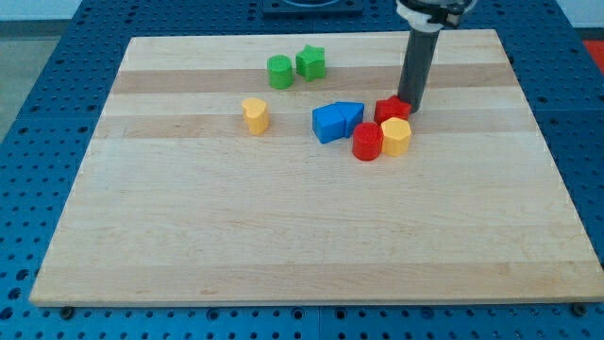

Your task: Slide the red star along with the red circle slightly down

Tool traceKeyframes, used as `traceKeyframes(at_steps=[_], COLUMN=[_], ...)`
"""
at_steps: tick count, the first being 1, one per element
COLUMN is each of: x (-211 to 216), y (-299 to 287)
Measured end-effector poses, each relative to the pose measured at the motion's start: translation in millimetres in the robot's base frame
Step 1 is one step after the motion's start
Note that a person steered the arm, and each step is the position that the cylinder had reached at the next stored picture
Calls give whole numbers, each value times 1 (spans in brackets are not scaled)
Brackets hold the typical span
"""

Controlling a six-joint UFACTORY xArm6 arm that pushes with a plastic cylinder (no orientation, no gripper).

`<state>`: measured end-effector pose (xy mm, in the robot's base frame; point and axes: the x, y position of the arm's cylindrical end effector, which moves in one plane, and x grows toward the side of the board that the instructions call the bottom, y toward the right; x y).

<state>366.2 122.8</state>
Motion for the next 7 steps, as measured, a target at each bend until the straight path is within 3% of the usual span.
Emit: traceKeyframes(at_steps=[7], x=[91], y=[-80])
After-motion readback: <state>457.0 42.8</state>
